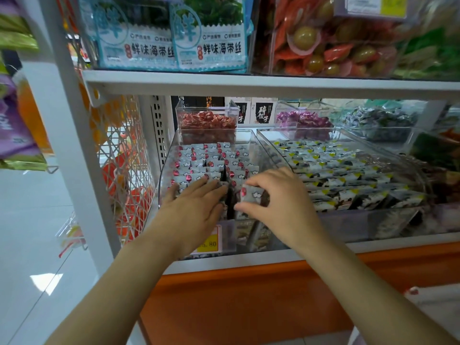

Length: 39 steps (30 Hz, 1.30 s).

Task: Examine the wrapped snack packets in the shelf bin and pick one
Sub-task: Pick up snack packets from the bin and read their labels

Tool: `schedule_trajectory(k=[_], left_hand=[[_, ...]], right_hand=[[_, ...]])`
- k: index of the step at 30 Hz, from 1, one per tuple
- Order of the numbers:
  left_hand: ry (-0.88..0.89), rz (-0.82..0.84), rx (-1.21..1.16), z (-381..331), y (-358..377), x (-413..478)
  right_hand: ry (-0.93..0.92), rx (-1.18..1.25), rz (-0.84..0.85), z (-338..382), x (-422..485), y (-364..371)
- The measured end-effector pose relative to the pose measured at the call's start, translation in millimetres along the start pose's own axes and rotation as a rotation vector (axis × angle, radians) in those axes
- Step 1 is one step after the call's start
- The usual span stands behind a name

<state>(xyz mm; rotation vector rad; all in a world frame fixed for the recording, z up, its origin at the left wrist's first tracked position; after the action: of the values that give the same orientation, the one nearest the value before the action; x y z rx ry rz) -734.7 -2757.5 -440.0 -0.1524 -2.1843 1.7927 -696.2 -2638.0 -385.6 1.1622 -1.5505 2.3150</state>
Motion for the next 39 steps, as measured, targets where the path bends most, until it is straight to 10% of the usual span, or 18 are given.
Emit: schedule_trajectory(k=[9, 39], left_hand=[[0.001, -0.005, -0.05, -1, -3, -2], [0.026, -0.096, -0.211, -10, -28, -4]], right_hand=[[-0.153, -0.116, 0.266, 16, 0, 30], [-0.072, -0.164, 0.3, -7, 37, 31]])
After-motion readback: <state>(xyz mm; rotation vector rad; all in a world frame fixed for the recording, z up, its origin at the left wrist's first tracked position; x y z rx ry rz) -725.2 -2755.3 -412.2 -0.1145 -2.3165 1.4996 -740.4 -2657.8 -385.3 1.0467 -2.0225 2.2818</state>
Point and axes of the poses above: each hand's wrist, its own x-axis towards the middle knuckle, its own y-axis out of the palm, z = x × y, the point moved 10 cm from there along x, towards the middle knuckle, and after that the axes turned 11 degrees about -y, right-handed, at the moved point
